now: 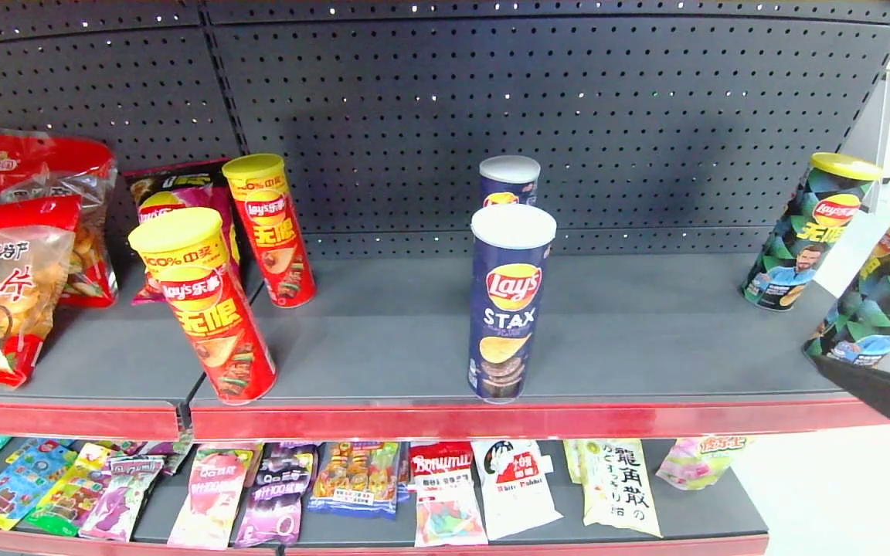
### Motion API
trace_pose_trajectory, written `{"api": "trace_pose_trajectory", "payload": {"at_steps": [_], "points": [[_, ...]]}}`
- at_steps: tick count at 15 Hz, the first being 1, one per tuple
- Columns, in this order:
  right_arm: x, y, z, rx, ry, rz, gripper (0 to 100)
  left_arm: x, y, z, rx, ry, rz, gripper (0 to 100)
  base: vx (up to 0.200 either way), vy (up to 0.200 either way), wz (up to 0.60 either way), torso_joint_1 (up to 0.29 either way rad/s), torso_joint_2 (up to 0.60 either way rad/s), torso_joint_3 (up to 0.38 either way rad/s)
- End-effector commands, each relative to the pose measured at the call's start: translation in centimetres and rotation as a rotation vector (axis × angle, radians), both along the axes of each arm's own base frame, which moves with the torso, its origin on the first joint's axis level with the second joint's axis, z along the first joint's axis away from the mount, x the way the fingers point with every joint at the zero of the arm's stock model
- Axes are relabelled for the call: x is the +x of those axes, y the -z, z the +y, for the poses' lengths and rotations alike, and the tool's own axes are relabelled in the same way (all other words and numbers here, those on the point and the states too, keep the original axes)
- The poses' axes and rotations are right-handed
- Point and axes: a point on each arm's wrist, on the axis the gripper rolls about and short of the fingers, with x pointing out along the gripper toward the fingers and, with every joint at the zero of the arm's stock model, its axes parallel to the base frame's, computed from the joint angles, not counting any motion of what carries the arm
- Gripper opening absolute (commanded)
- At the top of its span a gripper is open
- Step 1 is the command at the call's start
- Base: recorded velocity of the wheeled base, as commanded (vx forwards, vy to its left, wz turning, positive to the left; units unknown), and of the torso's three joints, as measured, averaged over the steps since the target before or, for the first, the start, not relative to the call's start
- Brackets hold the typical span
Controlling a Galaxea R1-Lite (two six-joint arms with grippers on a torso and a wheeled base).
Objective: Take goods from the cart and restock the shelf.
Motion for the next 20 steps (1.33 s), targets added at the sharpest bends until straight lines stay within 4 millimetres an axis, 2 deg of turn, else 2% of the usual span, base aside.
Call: {"api": "trace_pose_trajectory", "payload": {"at_steps": [1,2,6,8,11,12,14,15,20], "points": [[-6.9,2.1,-3.3,0.018,0.299,-0.08,100,0.0,0.0,0.0,0.001,-0.001,0.0,100,0.0,0.0,0.0,0.0,0.0,0.0],[-8.4,3.2,-3.4,0.028,0.322,-0.108,100,0.0,0.0,0.0,0.001,-0.002,0.0,100,0.0,0.0,0.0,0.0,0.0,0.0],[-13.4,9.0,-3.2,0.074,0.193,-0.273,100,0.0,0.1,0.0,0.015,-0.012,-0.002,100,0.0,0.0,0.0,0.0,0.0,0.0],[-14.1,12.0,-3.2,0.09,0.172,-0.309,100,0.0,0.0,0.0,0.012,-0.009,-0.002,100,0.0,0.0,0.0,0.0,0.0,0.0],[-12.9,15.3,-2.8,0.144,0.03,-0.257,100,0.0,0.0,0.0,0.012,-0.006,-0.002,100,0.0,0.0,0.0,0.0,0.0,0.0],[-12.5,15.3,-2.7,0.149,0.005,-0.339,100,0.0,0.1,0.0,0.013,-0.005,-0.001,100,0.0,0.0,0.0,0.0,0.0,0.0],[-12.4,15.5,-2.8,0.151,0.038,-0.34,100,0.0,0.1,0.0,0.024,-0.012,-0.002,100,0.0,0.0,0.0,0.0,0.0,0.0],[-12.1,16.2,-3.0,0.144,0.138,-0.333,100,0.0,0.1,0.0,0.023,-0.017,0.001,100,0.0,0.0,0.0,0.0,0.0,0.0],[-12.1,16.2,-3.0,0.154,0.128,-0.339,100,0.0,0.6,0.1,-0.015,-0.071,0.054,100,0.0,0.0,0.0,0.0,0.0,0.0]]}}
